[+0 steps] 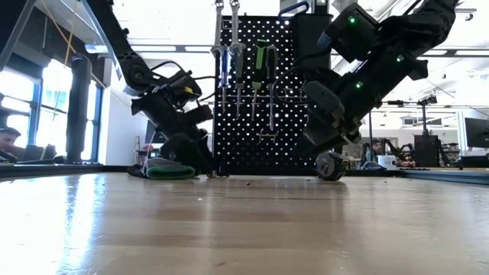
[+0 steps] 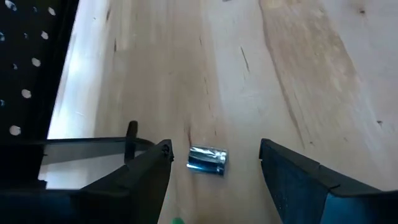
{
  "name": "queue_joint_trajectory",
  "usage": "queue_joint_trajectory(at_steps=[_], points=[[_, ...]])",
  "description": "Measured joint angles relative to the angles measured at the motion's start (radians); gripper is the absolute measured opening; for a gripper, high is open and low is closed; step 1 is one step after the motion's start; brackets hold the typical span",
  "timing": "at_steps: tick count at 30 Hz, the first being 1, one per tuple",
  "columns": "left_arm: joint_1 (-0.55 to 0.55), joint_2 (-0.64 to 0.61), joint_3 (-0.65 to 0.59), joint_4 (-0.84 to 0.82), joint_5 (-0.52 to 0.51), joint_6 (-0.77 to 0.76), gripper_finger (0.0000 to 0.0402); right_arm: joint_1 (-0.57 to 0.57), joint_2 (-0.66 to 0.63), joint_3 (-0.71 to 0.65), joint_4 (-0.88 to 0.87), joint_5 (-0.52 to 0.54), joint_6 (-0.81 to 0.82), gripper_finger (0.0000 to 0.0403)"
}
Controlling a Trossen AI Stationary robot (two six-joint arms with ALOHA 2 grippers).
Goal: Hang tools onto peg board
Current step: Put the silver socket into the black bin on the pegboard
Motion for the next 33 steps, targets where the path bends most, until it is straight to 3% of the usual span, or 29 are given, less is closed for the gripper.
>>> queue_joint_trajectory(at_steps=[6, 19, 33], points=[[0.001, 0.000, 0.000, -0.011, 0.006, 0.007, 0.0227, 0.000, 0.000, 0.000, 0.003, 0.022, 0.001, 0.0134], [-0.021, 0.000, 0.002, -0.070, 0.006, 0.009, 0.0150, 0.011, 0.000, 0.000, 0.006, 0.031, 0.014, 0.0134], [-0.092, -0.001, 0.002, -0.120, 0.003, -0.014, 0.0142, 0.035, 0.000, 0.000, 0.005, 0.038, 0.019, 0.0134]])
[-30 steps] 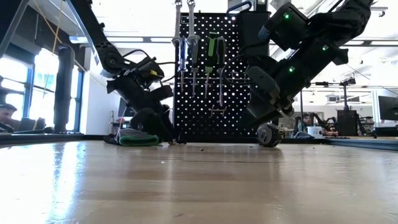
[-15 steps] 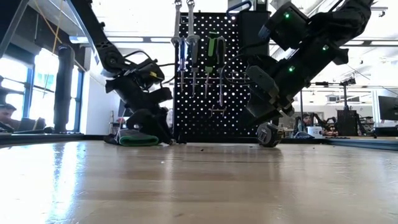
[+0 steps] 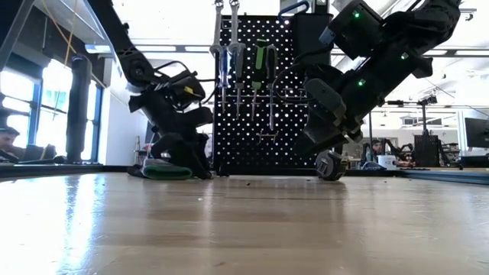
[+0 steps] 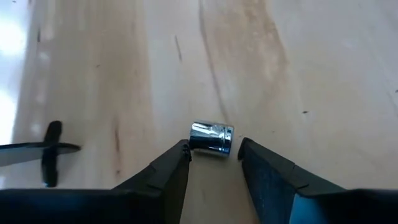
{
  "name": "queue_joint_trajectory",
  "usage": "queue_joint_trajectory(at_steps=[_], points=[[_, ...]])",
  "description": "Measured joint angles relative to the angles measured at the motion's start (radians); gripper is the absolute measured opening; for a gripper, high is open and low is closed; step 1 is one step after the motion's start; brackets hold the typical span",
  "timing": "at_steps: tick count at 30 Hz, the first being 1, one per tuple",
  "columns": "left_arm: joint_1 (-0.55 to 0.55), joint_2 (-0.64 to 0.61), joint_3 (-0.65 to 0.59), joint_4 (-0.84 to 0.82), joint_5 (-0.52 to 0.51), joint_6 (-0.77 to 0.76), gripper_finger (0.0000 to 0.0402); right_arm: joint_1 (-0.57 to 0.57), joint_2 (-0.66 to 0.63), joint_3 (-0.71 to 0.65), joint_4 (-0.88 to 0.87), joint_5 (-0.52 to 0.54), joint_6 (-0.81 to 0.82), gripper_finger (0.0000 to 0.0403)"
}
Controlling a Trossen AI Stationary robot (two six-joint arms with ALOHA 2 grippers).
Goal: Hang tools onto peg board
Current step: Put the silver socket into the black bin on the pegboard
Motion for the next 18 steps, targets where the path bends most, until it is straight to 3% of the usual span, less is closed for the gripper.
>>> queue_joint_trajectory(at_steps=[18], points=[[-0.076, -0.002, 0.000, -0.013, -0.058, -0.137, 0.0142, 0.003, 0.000, 0.000, -0.001, 0.000, 0.000, 0.0134]])
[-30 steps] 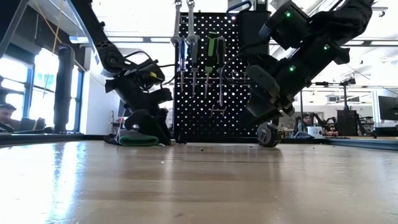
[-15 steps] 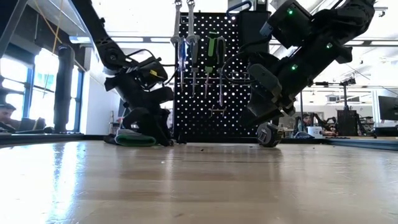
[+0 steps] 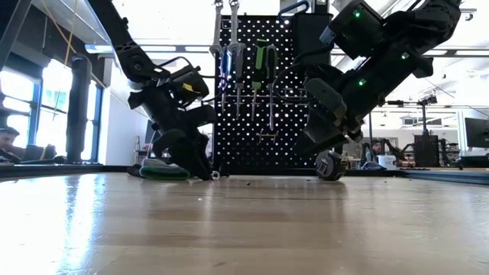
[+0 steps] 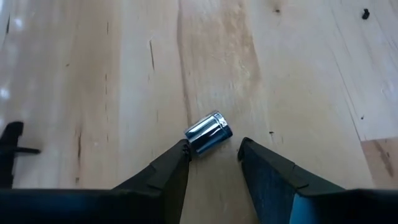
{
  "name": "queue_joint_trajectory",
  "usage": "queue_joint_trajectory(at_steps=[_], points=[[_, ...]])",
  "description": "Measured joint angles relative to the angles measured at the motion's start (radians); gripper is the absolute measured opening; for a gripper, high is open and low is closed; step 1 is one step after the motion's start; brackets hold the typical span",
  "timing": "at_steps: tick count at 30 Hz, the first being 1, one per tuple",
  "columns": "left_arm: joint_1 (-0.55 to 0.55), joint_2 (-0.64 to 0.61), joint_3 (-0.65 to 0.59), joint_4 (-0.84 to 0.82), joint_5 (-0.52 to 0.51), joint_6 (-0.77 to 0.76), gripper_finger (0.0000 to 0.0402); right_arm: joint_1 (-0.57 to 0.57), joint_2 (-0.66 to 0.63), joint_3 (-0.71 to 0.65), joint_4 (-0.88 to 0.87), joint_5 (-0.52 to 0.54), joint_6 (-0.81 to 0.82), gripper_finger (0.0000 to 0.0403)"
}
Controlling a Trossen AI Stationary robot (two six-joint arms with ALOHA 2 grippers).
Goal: Hang tools onto peg board
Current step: Put the silver socket into the black bin on the pegboard
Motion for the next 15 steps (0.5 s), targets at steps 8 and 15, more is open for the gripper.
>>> queue_joint_trajectory(at_steps=[8, 15], points=[[-0.014, 0.002, 0.000, 0.005, 0.002, -0.087, 0.0165, 0.000, 0.000, 0.000, 0.000, 0.000, 0.000, 0.0134], [-0.044, 0.002, -0.002, 0.020, -0.026, -0.140, 0.0201, 0.000, 0.000, 0.000, 0.000, 0.000, 0.000, 0.0134]])
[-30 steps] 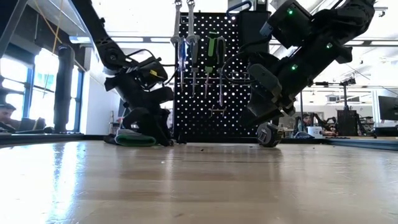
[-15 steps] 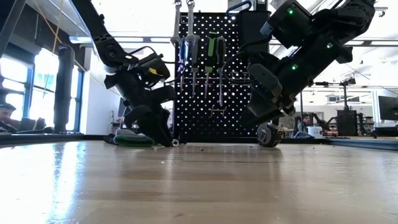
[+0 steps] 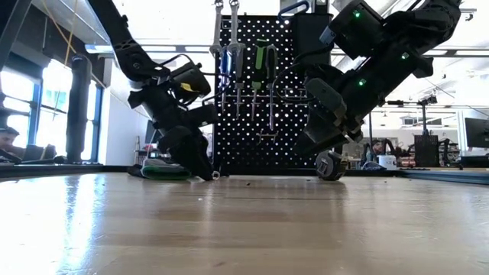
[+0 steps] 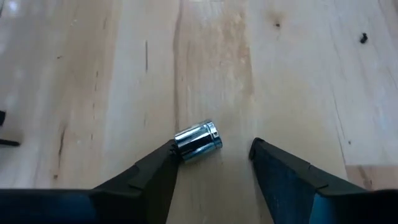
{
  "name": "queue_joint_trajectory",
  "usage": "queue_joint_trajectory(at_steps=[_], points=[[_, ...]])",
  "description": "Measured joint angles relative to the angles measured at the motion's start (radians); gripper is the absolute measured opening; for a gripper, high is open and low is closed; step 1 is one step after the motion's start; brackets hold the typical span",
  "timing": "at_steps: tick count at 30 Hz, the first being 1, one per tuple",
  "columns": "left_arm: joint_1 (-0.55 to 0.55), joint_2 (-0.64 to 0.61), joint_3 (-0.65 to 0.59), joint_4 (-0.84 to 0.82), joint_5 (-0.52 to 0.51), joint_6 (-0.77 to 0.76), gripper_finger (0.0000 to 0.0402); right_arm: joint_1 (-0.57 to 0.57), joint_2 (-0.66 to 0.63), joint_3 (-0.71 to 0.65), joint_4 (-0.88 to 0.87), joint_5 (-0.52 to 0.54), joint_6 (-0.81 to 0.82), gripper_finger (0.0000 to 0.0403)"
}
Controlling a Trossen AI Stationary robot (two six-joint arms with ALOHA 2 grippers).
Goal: Hang tools onto peg board
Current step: Put the silver socket into the black bin on the pegboard
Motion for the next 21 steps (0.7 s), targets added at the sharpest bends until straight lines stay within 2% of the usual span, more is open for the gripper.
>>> queue_joint_trajectory(at_steps=[7, 13, 21], points=[[-0.021, 0.001, -0.001, 0.031, -0.071, -0.087, 0.0204, 0.000, 0.000, 0.000, 0.000, 0.000, 0.000, 0.0134], [-0.040, 0.001, -0.001, 0.037, -0.093, -0.103, 0.0202, 0.000, 0.000, 0.000, 0.000, 0.000, 0.000, 0.0134], [-0.049, 0.002, -0.001, 0.044, -0.121, -0.088, 0.0154, 0.000, 0.000, 0.000, 0.001, 0.000, 0.000, 0.0134]])
